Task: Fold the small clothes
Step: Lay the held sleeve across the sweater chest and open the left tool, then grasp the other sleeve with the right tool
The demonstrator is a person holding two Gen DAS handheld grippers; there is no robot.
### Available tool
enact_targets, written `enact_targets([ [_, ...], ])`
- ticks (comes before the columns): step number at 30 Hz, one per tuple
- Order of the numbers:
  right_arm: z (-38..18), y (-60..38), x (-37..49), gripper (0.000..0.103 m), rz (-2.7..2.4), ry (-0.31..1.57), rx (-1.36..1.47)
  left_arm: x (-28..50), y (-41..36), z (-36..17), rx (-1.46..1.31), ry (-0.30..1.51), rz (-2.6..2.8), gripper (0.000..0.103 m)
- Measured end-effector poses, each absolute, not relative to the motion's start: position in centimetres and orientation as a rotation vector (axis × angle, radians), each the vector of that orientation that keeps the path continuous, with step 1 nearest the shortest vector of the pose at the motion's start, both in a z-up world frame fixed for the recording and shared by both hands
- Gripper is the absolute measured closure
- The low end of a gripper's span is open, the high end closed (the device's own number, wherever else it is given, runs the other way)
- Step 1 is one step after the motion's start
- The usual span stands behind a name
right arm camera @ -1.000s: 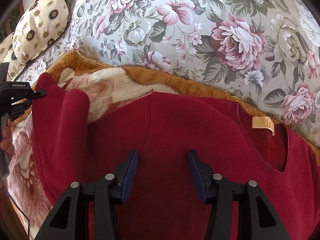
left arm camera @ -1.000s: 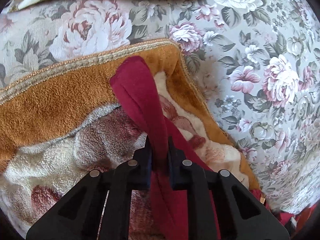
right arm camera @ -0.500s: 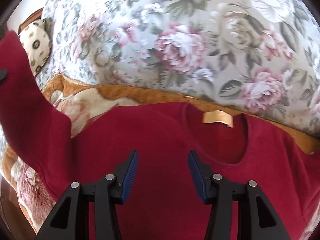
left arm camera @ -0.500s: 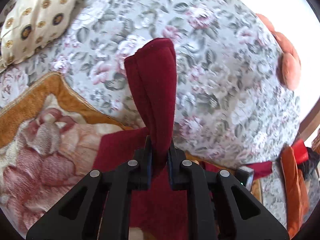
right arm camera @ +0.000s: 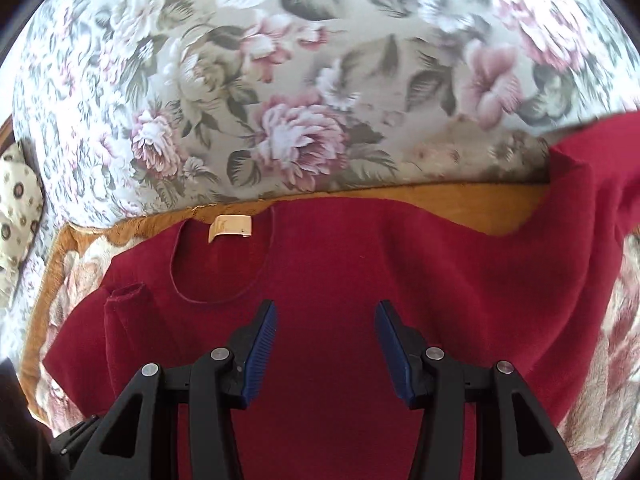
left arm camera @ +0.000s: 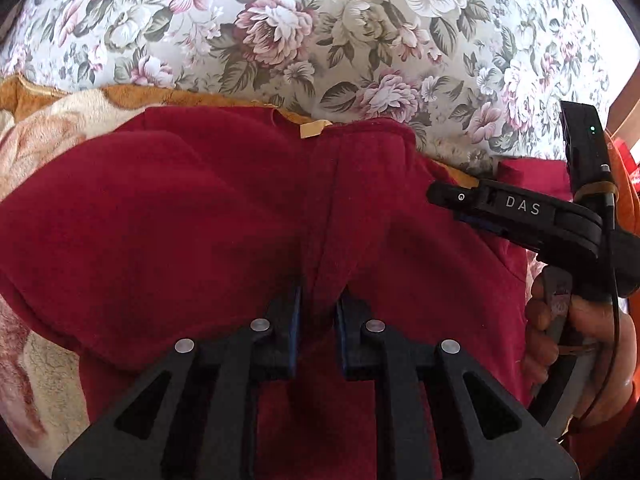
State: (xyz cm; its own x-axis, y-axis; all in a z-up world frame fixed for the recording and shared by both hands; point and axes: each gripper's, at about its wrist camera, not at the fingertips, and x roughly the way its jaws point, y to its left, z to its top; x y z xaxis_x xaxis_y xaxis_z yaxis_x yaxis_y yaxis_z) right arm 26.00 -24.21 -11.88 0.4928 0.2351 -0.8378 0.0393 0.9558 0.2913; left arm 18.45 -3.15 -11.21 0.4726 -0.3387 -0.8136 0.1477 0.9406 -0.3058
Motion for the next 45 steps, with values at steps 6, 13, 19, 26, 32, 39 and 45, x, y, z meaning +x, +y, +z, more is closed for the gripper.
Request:
enact_targets([
  [6, -9.8, -24.4, 25.0, 0.053, 0.197, 1.025, 0.337, 16.3, -3.3, -7.8, -0.096, 0.969, -0.397, 0.063],
  [13, -7.8, -23.0, 23.6, 0.052, 0.267, 1.018, 0.321, 14.0, -2.0, -6.0, -0.008, 0.917, -0.452, 0.044],
  [19, -9.3, -21.8, 20.2, 0.052, 0.337, 1.087, 0.206, 13.7, 1.9, -5.9, 0.052, 0.894, -0.313, 0.044],
  [26, -12.4, -20.9, 17.1, 0.052, 0.301, 1.066, 0.07, 14.4, 6.4, -6.7, -0.061, 0.89, -0.219, 0.044],
  [32, -12.0, -18.3, 15.3, 0.077, 0.406, 1.042, -0.12, 14.5, 8.6, -6.1, -0.103, 0.885, -0.161, 0.044],
  [39, -12.4, -18.5, 14.7, 0.078, 0.383, 1.063, -0.087, 13.9, 8.8, -5.6, -0.121, 0.879, -0.161, 0.044],
  [45, -9.8, -17.6, 14.6, 0.098, 0.403, 0.942, -0.181, 13.5, 9.6, -5.1, -0.124, 0.885, -0.121, 0.044],
])
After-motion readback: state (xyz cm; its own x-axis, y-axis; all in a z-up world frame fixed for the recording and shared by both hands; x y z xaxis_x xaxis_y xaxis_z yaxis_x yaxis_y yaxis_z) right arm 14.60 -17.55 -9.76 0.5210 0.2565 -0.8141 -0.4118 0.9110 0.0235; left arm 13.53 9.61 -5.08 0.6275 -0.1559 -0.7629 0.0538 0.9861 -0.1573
